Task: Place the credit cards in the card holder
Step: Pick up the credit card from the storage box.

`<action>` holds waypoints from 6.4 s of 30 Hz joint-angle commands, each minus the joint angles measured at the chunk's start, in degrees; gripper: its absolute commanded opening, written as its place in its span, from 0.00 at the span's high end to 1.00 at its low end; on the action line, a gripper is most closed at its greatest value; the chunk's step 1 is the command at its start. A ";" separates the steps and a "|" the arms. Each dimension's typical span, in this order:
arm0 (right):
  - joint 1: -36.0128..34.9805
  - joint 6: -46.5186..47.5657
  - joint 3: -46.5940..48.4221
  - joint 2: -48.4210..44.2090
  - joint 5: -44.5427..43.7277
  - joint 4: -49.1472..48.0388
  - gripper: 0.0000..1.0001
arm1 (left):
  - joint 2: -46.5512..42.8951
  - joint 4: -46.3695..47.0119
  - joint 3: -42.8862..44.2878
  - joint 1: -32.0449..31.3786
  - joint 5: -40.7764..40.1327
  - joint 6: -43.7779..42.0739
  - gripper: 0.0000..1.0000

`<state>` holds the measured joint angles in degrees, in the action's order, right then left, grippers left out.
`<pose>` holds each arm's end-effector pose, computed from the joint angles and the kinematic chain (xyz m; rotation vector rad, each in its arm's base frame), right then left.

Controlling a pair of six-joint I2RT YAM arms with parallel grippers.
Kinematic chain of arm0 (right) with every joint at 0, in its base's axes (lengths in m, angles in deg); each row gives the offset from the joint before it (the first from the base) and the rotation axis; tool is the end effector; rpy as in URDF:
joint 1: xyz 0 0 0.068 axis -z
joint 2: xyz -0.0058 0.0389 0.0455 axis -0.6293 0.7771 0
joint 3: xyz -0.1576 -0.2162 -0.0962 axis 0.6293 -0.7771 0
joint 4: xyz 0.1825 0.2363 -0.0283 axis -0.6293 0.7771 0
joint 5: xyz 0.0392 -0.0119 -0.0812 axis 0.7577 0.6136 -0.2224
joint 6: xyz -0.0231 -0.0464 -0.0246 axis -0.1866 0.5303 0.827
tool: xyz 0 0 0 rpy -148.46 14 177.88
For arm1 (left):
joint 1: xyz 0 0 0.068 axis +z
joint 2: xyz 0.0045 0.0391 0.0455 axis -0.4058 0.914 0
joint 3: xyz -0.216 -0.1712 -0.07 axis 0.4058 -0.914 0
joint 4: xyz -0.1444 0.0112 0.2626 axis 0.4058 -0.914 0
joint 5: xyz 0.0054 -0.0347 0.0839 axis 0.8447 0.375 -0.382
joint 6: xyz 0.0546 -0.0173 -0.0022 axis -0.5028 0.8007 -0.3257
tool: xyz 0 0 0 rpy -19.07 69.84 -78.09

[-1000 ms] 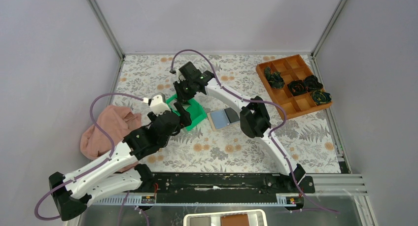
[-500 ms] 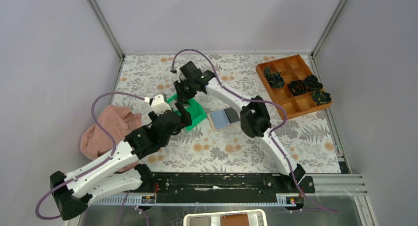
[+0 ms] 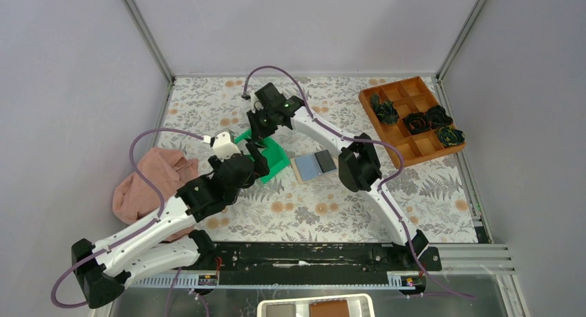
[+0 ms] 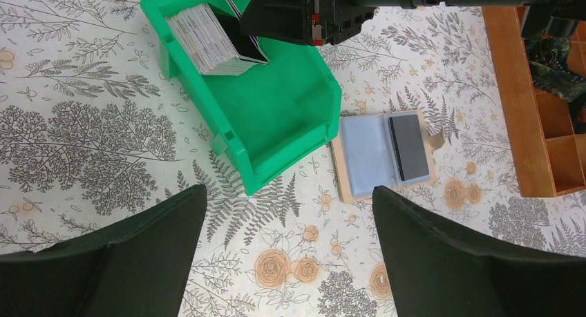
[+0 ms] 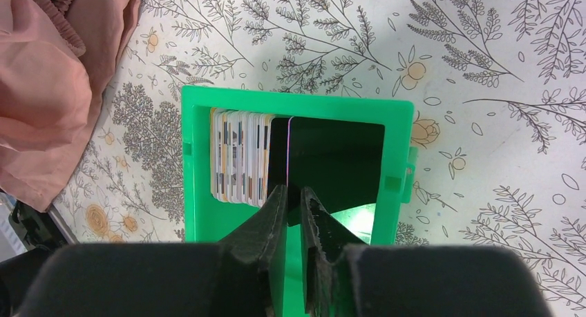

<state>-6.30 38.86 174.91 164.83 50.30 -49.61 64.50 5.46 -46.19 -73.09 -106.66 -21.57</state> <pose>0.4253 0.4478 0.2199 -0.8996 2.2626 0.8347 0.1604 -0.1478 0.2857 -0.3840 2.0607 -0.3355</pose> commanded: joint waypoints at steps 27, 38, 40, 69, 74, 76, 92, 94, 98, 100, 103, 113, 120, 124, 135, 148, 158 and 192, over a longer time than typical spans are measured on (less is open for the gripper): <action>-0.66 -2.51 -0.46 -6.88 2.15 -0.11 0.94 | -1.18 3.43 -0.99 1.05 -0.39 0.23 0.03; -0.76 -3.21 -1.82 -5.49 3.79 -0.74 0.79 | -1.44 3.13 -1.19 1.24 -0.36 0.38 0.03; -0.71 -3.45 -1.66 -5.17 4.06 -0.83 0.79 | -1.48 3.08 -1.25 1.23 -0.32 0.57 0.03; -2.18 4.65 -2.60 -5.32 -11.46 4.35 0.88 | -1.60 2.99 -1.68 1.46 -0.41 1.20 0.03; -2.81 6.14 -2.52 -4.92 -14.38 4.70 0.88 | -1.57 2.92 -1.52 1.58 -0.48 0.96 0.03; -3.11 6.73 -2.71 -4.79 -15.87 4.79 0.88 | -1.76 2.90 -1.55 1.68 -0.48 0.79 0.03; -4.01 8.98 -3.19 -2.47 -21.99 4.92 0.92 | -2.55 2.64 -2.08 2.24 -0.76 0.30 0.03; -4.12 9.09 -2.83 -2.23 -21.74 4.76 0.97 | -2.81 2.47 -2.22 2.29 -0.76 0.32 0.03; -4.43 9.62 -2.33 -2.55 -21.11 3.79 1.00 | -3.15 2.13 -2.52 2.44 -0.96 0.61 0.03; -4.44 9.43 -1.92 -3.37 -20.67 3.47 1.00 | -3.19 1.95 -2.45 2.54 -1.12 0.79 0.03; -4.44 9.33 -3.81 -6.65 -20.35 1.58 1.00 | -3.10 1.53 -2.06 2.88 -1.43 1.09 0.03; -4.15 6.86 -19.52 -26.29 -18.84 -2.84 1.00 | -3.95 5.88 0.07 7.03 4.61 -3.75 0.02; -3.93 1.19 -34.88 -42.26 -16.96 -3.40 1.00 | -7.73 12.42 0.35 8.45 11.49 -10.75 0.00; -2.58 -3.07 -44.65 -52.88 -13.26 -2.98 1.00 | -8.95 17.68 -0.50 9.38 21.25 -14.57 0.00; 6.31 -6.98 -61.99 -69.58 11.73 -3.43 1.00 | 3.67 22.46 7.14 13.33 54.31 -24.61 0.05; 14.09 -14.67 -70.94 -72.10 33.26 -12.23 1.00 | 3.03 22.86 4.31 14.58 65.79 -22.95 0.09; 14.09 -18.18 -70.80 -70.30 38.01 -16.60 1.00 | 6.20 21.92 3.68 17.71 73.50 -26.48 0.11; 17.73 -22.93 -73.64 -60.14 46.75 -30.67 0.72 | 9.99 46.96 -7.33 28.40 91.83 -9.39 1.00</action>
<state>10.55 17.96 100.58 105.22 94.65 -75.40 74.62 40.73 -50.54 -45.55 -15.67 -38.49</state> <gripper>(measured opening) 0.273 0.011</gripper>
